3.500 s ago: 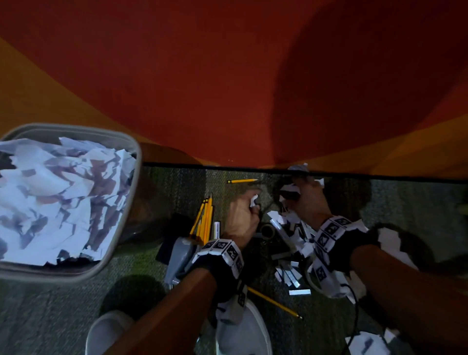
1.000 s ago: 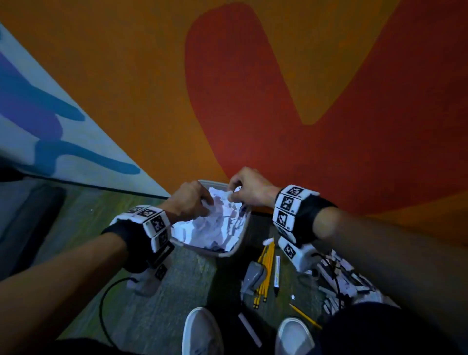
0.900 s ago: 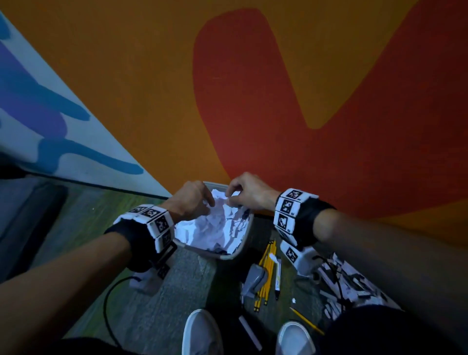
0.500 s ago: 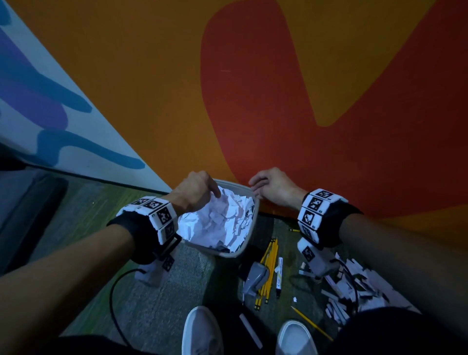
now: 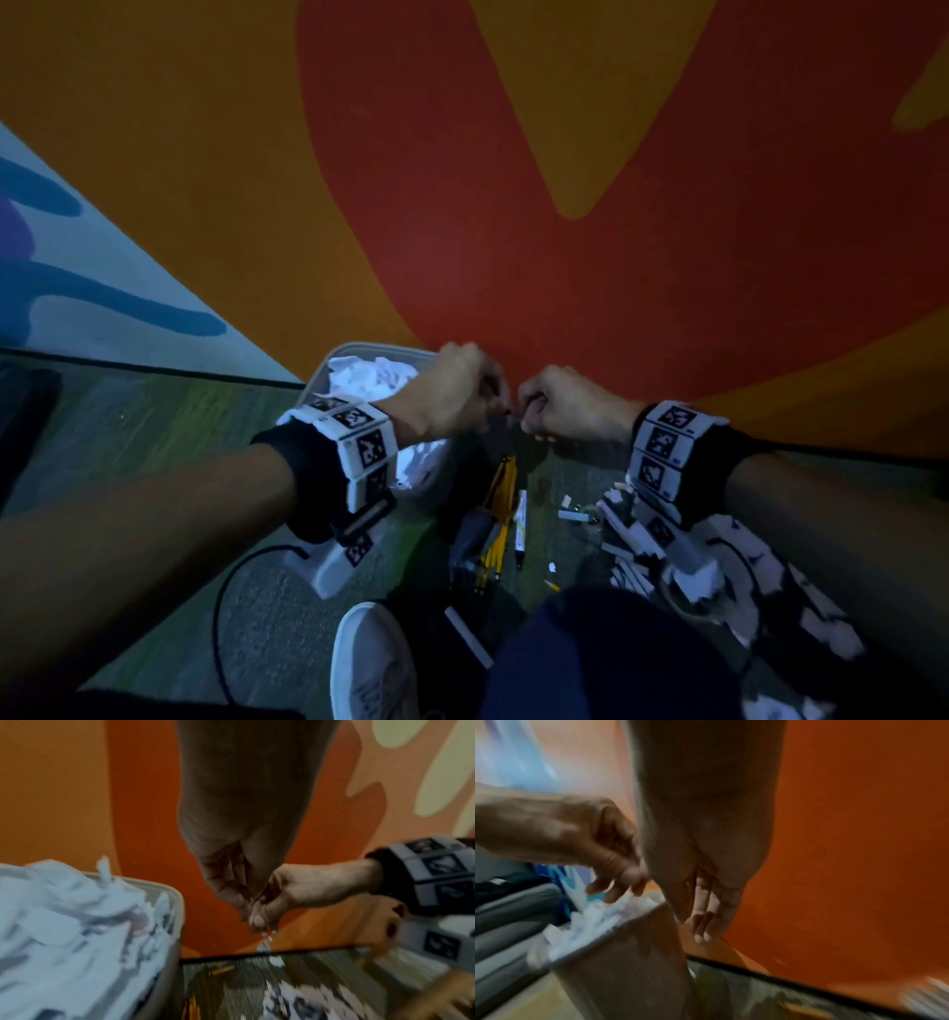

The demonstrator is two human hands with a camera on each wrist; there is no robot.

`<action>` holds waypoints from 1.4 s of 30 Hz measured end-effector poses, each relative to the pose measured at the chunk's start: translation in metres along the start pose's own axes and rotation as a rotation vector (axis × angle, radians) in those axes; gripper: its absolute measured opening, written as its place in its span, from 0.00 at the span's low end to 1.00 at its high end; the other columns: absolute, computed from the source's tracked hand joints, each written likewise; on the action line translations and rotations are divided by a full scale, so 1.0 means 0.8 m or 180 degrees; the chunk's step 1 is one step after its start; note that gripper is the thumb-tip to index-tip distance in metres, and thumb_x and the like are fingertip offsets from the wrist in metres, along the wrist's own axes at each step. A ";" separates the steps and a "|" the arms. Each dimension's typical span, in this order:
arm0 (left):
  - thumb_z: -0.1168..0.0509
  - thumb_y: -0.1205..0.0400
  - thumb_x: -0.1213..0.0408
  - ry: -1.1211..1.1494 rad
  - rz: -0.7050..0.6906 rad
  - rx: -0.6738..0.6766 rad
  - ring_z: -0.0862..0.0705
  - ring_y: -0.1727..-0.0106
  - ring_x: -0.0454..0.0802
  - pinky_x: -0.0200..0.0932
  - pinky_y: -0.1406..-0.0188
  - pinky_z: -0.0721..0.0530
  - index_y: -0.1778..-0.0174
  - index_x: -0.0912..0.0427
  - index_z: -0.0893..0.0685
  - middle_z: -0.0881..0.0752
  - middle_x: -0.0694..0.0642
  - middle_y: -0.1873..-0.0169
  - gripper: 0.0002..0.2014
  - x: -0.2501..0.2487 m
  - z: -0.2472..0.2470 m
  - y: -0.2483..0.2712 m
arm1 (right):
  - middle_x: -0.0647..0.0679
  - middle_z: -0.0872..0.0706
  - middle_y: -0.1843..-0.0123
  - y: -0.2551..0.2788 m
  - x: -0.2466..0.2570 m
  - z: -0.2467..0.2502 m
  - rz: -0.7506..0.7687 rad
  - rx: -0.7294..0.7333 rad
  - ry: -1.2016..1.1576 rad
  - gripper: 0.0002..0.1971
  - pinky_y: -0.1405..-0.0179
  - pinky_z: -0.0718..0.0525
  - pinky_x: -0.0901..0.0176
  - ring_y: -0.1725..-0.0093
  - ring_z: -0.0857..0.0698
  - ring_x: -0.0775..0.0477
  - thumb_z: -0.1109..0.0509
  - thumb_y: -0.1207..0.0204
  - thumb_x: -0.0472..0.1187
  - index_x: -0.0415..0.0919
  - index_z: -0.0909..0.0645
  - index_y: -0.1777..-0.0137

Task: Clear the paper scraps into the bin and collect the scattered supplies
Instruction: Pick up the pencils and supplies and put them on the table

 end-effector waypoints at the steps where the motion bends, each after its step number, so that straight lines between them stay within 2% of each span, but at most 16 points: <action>1: 0.31 0.24 0.76 -0.0059 0.0024 0.0285 0.16 0.76 0.38 0.37 0.67 0.24 0.63 0.63 0.10 0.12 0.59 0.74 0.07 -0.006 -0.027 -0.003 | 0.42 0.09 0.65 0.006 -0.019 -0.005 -0.0108 0.0013 0.0026 0.08 0.66 0.11 0.48 0.67 0.10 0.46 0.32 0.25 0.31 0.42 0.13 0.59; 3: 0.33 0.24 0.71 -0.0349 0.0134 0.0764 0.12 0.65 0.52 0.45 0.63 0.18 0.65 0.56 0.12 0.13 0.62 0.68 0.08 0.001 -0.088 -0.013 | 0.38 0.09 0.63 0.018 -0.066 -0.017 -0.0377 -0.0021 -0.0103 0.09 0.70 0.12 0.46 0.71 0.13 0.47 0.33 0.25 0.29 0.39 0.12 0.56; 5: 0.37 0.25 0.65 -0.0568 0.0420 0.1031 0.11 0.54 0.61 0.50 0.54 0.14 0.69 0.46 0.20 0.14 0.60 0.62 0.09 0.024 -0.140 -0.021 | 0.38 0.08 0.61 0.029 -0.110 -0.032 -0.0562 -0.0034 -0.0177 0.10 0.73 0.15 0.56 0.71 0.15 0.51 0.34 0.25 0.28 0.35 0.12 0.53; 8: 0.38 0.23 0.68 -0.0461 0.0862 0.0952 0.12 0.48 0.64 0.55 0.47 0.13 0.57 0.58 0.12 0.12 0.65 0.52 0.09 0.060 -0.200 -0.034 | 0.45 0.10 0.63 0.037 -0.176 -0.064 -0.0778 -0.0095 -0.0357 0.09 0.71 0.21 0.67 0.68 0.17 0.57 0.31 0.26 0.27 0.37 0.12 0.62; 11: 0.38 0.20 0.69 -0.0355 0.1350 0.0796 0.14 0.46 0.68 0.55 0.44 0.14 0.49 0.62 0.10 0.15 0.67 0.48 0.11 0.099 -0.249 -0.039 | 0.51 0.14 0.70 0.034 -0.231 -0.100 -0.1017 -0.0345 -0.0586 0.23 0.71 0.28 0.77 0.68 0.16 0.54 0.29 0.25 0.27 0.49 0.22 0.77; 13: 0.35 0.18 0.63 -0.0306 0.1531 0.0698 0.14 0.43 0.69 0.55 0.45 0.14 0.46 0.62 0.11 0.15 0.67 0.47 0.11 0.124 -0.281 -0.041 | 0.55 0.16 0.73 0.033 -0.265 -0.124 -0.1210 -0.0363 -0.0669 0.19 0.67 0.26 0.72 0.67 0.17 0.56 0.30 0.23 0.29 0.45 0.18 0.74; 15: 0.32 0.17 0.57 -0.0258 0.1685 0.0688 0.16 0.40 0.68 0.56 0.42 0.15 0.41 0.62 0.14 0.17 0.66 0.43 0.14 0.142 -0.310 -0.043 | 0.42 0.13 0.66 0.038 -0.285 -0.150 -0.1343 0.0050 -0.0395 0.06 0.62 0.25 0.65 0.63 0.15 0.48 0.28 0.26 0.30 0.31 0.13 0.63; 16: 0.32 0.17 0.55 -0.0265 0.1724 0.0709 0.16 0.40 0.68 0.56 0.42 0.16 0.41 0.62 0.14 0.17 0.65 0.42 0.15 0.150 -0.324 -0.045 | 0.36 0.14 0.67 0.038 -0.299 -0.166 -0.1053 0.0100 -0.0235 0.04 0.63 0.26 0.64 0.66 0.14 0.44 0.24 0.33 0.27 0.27 0.15 0.66; 18: 0.30 0.19 0.52 -0.0352 0.1741 0.0766 0.16 0.40 0.66 0.55 0.43 0.17 0.41 0.59 0.14 0.16 0.63 0.42 0.16 0.159 -0.342 -0.049 | 0.41 0.18 0.73 0.038 -0.330 -0.192 -0.0950 -0.0360 -0.0544 0.09 0.65 0.22 0.62 0.71 0.15 0.51 0.19 0.44 0.28 0.31 0.18 0.73; 20: 0.29 0.19 0.52 -0.0420 0.1671 0.0735 0.17 0.38 0.64 0.53 0.45 0.18 0.38 0.58 0.15 0.15 0.61 0.41 0.18 0.160 -0.357 -0.054 | 0.44 0.13 0.68 0.037 -0.318 -0.231 -0.0551 -0.0129 -0.0097 0.09 0.63 0.18 0.56 0.66 0.13 0.55 0.23 0.33 0.42 0.36 0.14 0.67; 22: 0.29 0.19 0.54 -0.0381 0.1630 0.0647 0.16 0.39 0.63 0.53 0.47 0.18 0.37 0.58 0.15 0.15 0.61 0.41 0.18 0.161 -0.367 -0.058 | 0.44 0.09 0.57 0.036 -0.296 -0.261 -0.0699 0.0043 -0.0536 0.11 0.53 0.14 0.54 0.56 0.11 0.47 0.26 0.31 0.49 0.41 0.10 0.58; 24: 0.28 0.19 0.56 -0.0332 0.1701 0.0603 0.15 0.41 0.63 0.53 0.47 0.17 0.37 0.58 0.14 0.14 0.62 0.43 0.16 0.160 -0.371 -0.061 | 0.46 0.10 0.51 0.032 -0.276 -0.271 -0.0765 -0.0031 -0.0492 0.10 0.49 0.16 0.51 0.50 0.12 0.43 0.24 0.34 0.46 0.44 0.10 0.54; 29: 0.24 0.22 0.59 -0.0076 0.1917 0.0565 0.15 0.42 0.64 0.55 0.44 0.15 0.43 0.61 0.10 0.13 0.65 0.47 0.15 0.163 -0.374 -0.069 | 0.40 0.15 0.46 0.023 -0.257 -0.289 -0.0740 -0.0135 -0.0228 0.11 0.50 0.23 0.52 0.46 0.16 0.40 0.22 0.29 0.37 0.38 0.12 0.47; 33: 0.23 0.23 0.59 0.0098 0.1969 0.0531 0.14 0.43 0.64 0.53 0.46 0.16 0.45 0.64 0.08 0.12 0.67 0.47 0.14 0.167 -0.373 -0.072 | 0.37 0.15 0.46 0.018 -0.259 -0.298 -0.0840 -0.0022 -0.0134 0.07 0.51 0.25 0.55 0.44 0.16 0.36 0.27 0.24 0.35 0.33 0.13 0.50; 35: 0.26 0.20 0.60 0.0135 0.1969 0.0498 0.15 0.43 0.65 0.51 0.45 0.18 0.45 0.64 0.08 0.13 0.67 0.46 0.13 0.165 -0.370 -0.073 | 0.37 0.15 0.47 0.017 -0.260 -0.297 -0.0939 -0.0028 -0.0211 0.07 0.55 0.29 0.60 0.44 0.16 0.38 0.30 0.23 0.33 0.31 0.13 0.50; 42: 0.37 0.16 0.72 -0.0089 0.1995 0.0426 0.15 0.41 0.65 0.52 0.42 0.18 0.44 0.62 0.10 0.15 0.65 0.42 0.11 0.166 -0.370 -0.073 | 0.34 0.13 0.46 0.016 -0.260 -0.292 -0.1136 -0.0220 -0.0477 0.03 0.47 0.23 0.50 0.45 0.15 0.35 0.29 0.24 0.34 0.35 0.15 0.53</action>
Point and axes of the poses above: each hand's wrist, its own y-axis away from the middle knuckle, its own z-axis out of the back of the hand, x = y × z, the point moved 5 cm from there along -y, towards the middle knuckle
